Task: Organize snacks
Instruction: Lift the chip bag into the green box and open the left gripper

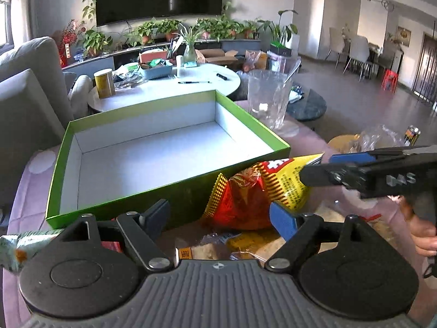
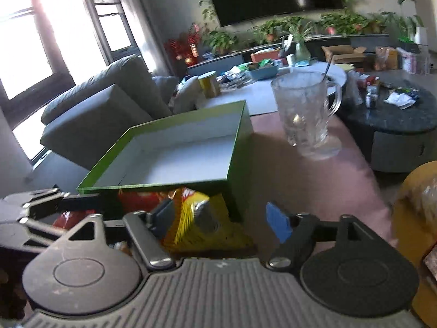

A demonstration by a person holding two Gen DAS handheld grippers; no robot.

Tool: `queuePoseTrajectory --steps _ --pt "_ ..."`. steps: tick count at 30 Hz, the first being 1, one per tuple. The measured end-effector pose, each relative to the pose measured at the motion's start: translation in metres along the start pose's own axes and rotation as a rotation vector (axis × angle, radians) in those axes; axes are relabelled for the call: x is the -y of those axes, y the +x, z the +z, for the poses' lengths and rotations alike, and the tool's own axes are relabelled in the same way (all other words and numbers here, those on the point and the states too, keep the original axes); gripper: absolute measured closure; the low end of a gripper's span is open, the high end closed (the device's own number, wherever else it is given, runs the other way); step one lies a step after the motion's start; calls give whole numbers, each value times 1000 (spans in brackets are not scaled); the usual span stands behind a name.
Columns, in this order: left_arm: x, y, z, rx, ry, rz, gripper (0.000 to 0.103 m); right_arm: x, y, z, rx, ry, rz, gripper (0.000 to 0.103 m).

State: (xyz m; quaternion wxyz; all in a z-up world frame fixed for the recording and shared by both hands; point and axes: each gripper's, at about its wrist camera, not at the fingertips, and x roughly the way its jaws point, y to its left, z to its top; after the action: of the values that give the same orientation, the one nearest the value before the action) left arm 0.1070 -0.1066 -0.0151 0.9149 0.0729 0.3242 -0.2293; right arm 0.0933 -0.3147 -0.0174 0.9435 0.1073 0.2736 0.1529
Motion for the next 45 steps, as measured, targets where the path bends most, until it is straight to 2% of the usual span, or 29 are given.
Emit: queuePoseTrajectory --steps 2,5,7,8,9,10,12,14,17,24,30,36,45 --pt "1 6 0 -7 15 -7 25 0 1 -4 2 -16 26 44" --pt "3 16 1 -20 27 -18 25 -1 10 -3 -15 -32 61 44" --pt "4 22 2 -27 27 -32 25 -3 17 -2 -30 -33 49 44" --pt "4 24 2 -29 23 -44 28 -4 21 -1 -33 -28 42 44" --pt "4 27 3 -34 17 -66 38 -4 24 -1 -37 -20 42 44" --pt "5 28 3 -42 18 -93 41 -5 25 -3 -46 -8 51 45" --pt "9 27 4 -32 29 -88 42 -3 27 -4 -64 28 67 48" --pt "13 19 4 -24 38 -105 44 -7 21 -5 -49 17 57 52" --pt "15 2 7 18 23 -111 44 -13 6 -5 -18 21 62 53" --pt "17 -40 25 145 47 -70 45 -27 -17 20 75 27 96 53" --pt "0 -52 38 191 26 -15 43 -46 -11 45 118 -1 119 53" --pt "-17 -41 41 169 -2 25 41 -51 11 53 98 14 149 53" --pt "-33 -15 42 117 -27 41 40 -46 35 50 47 64 152 53"
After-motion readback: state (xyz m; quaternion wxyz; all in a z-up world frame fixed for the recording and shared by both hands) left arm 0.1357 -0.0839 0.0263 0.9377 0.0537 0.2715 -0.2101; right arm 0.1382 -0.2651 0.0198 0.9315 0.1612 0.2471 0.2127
